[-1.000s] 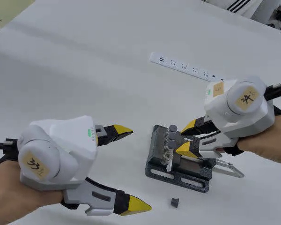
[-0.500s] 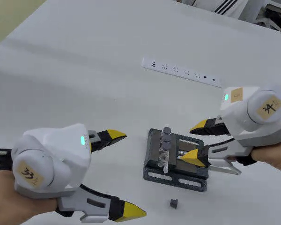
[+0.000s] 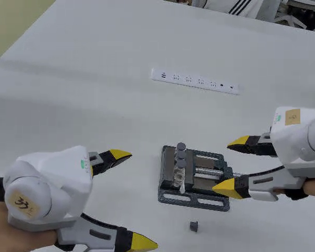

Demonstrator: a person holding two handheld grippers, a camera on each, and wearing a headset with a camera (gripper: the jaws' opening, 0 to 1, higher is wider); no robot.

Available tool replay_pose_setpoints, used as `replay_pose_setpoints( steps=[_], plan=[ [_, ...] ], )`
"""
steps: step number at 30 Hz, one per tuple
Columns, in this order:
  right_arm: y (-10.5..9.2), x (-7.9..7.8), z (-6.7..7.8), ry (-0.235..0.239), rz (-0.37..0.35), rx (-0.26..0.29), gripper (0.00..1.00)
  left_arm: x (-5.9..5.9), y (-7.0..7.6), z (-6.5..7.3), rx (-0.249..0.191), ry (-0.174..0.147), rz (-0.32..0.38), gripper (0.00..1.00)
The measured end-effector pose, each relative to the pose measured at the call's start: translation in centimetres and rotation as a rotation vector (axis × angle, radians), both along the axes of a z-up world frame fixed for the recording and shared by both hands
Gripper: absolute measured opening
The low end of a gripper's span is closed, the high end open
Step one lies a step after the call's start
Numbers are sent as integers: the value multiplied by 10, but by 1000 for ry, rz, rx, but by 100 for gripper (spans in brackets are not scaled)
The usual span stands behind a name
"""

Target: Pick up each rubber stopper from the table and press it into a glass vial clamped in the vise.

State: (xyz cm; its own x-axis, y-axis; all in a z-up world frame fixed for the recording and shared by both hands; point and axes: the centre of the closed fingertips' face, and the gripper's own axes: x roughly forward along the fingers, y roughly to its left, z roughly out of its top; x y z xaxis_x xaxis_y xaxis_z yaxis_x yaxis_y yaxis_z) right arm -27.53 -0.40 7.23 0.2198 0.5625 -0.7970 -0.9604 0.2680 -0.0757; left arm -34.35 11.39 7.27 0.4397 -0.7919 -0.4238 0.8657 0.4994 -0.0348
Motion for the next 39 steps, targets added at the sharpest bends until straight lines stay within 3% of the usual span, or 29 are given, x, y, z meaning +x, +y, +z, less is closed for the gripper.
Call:
replay_pose_setpoints(
  steps=[8,24,32,39],
  plan=[
    [-13,-15,-3,-1,-35,41,58,-3,-1,-1,13,7,-14,95],
    [-29,-47,-32,45,-102,94,60,-3,-1,-7,40,26,-31,96],
    [-34,-64,-46,70,-101,118,65,-4,-2,-12,56,36,-48,96],
    [-33,-70,-54,66,-100,158,62,-6,-3,-17,72,46,-62,96]
  ],
)
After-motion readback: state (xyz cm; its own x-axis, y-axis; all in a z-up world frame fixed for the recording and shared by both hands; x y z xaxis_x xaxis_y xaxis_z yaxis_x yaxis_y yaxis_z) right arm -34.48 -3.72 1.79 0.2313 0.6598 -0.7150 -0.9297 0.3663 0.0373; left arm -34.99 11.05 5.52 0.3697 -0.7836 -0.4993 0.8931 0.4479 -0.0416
